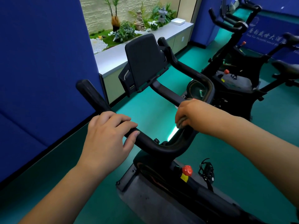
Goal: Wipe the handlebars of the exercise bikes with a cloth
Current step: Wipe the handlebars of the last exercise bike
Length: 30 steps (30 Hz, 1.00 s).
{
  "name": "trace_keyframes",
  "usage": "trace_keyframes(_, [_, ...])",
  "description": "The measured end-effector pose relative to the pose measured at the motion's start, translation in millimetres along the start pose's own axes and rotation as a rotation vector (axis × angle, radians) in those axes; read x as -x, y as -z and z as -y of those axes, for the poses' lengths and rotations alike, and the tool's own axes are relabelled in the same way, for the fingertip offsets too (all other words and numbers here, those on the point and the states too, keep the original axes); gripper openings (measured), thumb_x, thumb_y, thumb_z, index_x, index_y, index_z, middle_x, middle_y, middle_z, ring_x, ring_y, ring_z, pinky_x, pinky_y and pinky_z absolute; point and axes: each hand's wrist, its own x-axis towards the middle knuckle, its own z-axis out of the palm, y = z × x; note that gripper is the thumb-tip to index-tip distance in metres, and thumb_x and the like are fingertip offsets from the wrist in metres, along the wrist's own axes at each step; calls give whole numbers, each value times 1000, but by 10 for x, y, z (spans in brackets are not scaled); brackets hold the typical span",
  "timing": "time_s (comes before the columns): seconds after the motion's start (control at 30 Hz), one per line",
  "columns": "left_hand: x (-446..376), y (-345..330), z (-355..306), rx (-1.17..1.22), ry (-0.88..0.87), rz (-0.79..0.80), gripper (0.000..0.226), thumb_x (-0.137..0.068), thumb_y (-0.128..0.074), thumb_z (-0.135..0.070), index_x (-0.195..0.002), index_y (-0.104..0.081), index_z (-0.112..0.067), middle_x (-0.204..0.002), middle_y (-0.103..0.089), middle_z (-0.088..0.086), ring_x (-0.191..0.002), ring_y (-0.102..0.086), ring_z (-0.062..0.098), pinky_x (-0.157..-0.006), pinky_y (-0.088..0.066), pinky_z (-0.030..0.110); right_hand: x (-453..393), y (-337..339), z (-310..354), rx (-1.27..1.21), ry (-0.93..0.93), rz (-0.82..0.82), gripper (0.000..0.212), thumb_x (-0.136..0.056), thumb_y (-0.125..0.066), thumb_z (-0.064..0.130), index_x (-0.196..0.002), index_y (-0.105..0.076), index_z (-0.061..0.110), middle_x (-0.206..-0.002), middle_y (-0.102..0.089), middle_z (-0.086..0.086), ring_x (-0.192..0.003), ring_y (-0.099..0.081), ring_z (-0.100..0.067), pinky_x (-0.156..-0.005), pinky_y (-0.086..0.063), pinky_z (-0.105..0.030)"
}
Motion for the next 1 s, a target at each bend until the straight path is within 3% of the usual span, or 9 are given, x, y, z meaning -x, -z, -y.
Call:
trace_keyframes(0.03, [-3, 4, 4, -1, -3, 5, 36, -89, -43, -48, -103, -71, -30, -105, -64, -14, -104, -51, 18, -92, -32, 40, -11, -3, -10, 19, -2, 9, 30, -79, -63, 6, -93, -72, 32, -96, -60, 12, -85, -63, -13, -74, -56, -32])
trace_keyframes(0.13, [-11, 0, 14, 12, -2, 13, 35, -89, -43, -48, -102, -71, -31, -105, -64, -14, -104, -52, 19, -92, -32, 41, 28, 42, 82, 13, 2, 124, 31, -84, -58, 4, -101, -70, 27, -105, -63, 9, -91, -64, -11, -64, -43, -5])
trace_keyframes(0.17, [-10, -3, 19, 16, -1, 14, 35, -89, -43, -48, -102, -71, -31, -105, -64, -14, -104, -52, 19, -92, -33, 42, 47, 55, 149, -28, -10, 156, 29, -85, -57, 4, -102, -69, 24, -104, -65, 7, -91, -64, -9, -64, -43, -5])
trace_keyframes(0.3, [-7, 6, 66, 25, -18, 20, 36, -90, -42, -48, -104, -71, -31, -106, -64, -13, -104, -51, 19, -93, -33, 41, 125, 132, 438, -252, -13, 279, 21, -85, -63, 10, -100, -70, 22, -95, -74, 7, -91, -67, -9, -85, -53, -28])
trace_keyframes(0.47, [-18, 21, 147, 40, -58, 26, 39, -90, -40, -48, -108, -70, -31, -109, -63, -13, -105, -50, 19, -92, -34, 39, 116, 248, 486, -140, -83, 239, 25, -86, -64, 13, -106, -70, 26, -104, -71, 3, -94, -65, -17, -85, -53, -35])
trace_keyframes(0.53, [-19, 38, 196, 48, -57, 21, 39, -90, -40, -48, -108, -70, -30, -110, -63, -12, -106, -49, 19, -93, -34, 39, 134, 241, 490, -137, -114, 240, 25, -87, -63, 14, -108, -69, 26, -106, -70, 3, -95, -65, -16, -85, -53, -34])
trace_keyframes(0.67, [-24, 70, 291, 69, -53, 17, 39, -90, -42, -47, -109, -70, -29, -111, -62, -10, -109, -48, 19, -93, -34, 39, 182, 146, 668, -369, -143, 225, 18, -86, -68, 23, -104, -70, 26, -100, -70, 10, -89, -63, -6, -83, -52, -22])
trace_keyframes(0.83, [-42, 78, 356, 79, -85, 15, 38, -90, -43, -47, -110, -69, -28, -111, -62, -10, -109, -48, 19, -93, -37, 40, 168, -26, 829, -586, -305, 23, 17, -85, -68, 31, -102, -71, 28, -100, -70, 6, -90, -63, -9, -85, -52, -26])
trace_keyframes(1.0, [-70, 83, 415, 102, -114, -20, 36, -90, -45, -43, -108, -70, -25, -113, -62, -7, -110, -48, 20, -90, -38, 41, 227, -24, 870, -522, -377, 9, 23, -85, -68, 28, -108, -70, 26, -103, -69, 6, -91, -62, -8, -80, -46, -18])
